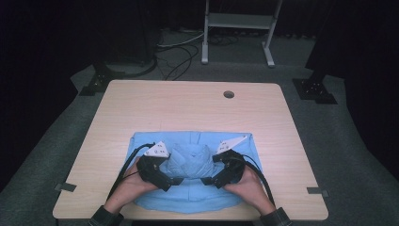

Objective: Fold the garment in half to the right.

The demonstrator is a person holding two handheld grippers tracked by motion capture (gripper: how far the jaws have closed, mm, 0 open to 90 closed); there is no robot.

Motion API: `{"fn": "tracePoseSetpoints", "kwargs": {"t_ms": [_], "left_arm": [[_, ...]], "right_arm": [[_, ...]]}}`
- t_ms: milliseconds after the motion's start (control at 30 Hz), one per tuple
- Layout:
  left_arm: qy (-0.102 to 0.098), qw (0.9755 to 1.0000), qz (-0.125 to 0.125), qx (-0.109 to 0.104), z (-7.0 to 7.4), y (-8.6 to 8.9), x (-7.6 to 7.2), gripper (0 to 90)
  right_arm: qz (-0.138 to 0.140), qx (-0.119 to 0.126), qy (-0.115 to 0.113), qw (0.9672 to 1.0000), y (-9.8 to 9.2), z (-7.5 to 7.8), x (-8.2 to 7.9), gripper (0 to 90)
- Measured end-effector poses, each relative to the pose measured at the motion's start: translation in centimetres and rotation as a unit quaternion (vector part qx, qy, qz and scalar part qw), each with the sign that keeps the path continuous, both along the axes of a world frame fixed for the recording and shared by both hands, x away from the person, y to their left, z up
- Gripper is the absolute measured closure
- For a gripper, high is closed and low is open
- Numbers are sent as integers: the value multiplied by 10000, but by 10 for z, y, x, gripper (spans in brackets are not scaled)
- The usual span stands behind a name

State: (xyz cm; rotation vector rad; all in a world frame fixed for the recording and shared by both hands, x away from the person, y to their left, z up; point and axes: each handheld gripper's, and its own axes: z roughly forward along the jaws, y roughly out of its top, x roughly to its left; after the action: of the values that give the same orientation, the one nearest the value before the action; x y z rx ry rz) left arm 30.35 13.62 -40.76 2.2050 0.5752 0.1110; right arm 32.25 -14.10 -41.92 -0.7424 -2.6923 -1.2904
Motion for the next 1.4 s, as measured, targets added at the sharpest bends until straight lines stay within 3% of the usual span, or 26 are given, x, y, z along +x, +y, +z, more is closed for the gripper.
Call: {"fn": "tracePoseSetpoints", "kwargs": {"t_ms": [700,1400], "left_arm": [[25,9999,-142,17,-3,1,-26,0],[330,9987,-351,162,-21,4,-49,0]], "right_arm": [[179,-31,10,9998,2,-2,-27,0],[424,-8,174,9989,1,-15,-54,0]]}}
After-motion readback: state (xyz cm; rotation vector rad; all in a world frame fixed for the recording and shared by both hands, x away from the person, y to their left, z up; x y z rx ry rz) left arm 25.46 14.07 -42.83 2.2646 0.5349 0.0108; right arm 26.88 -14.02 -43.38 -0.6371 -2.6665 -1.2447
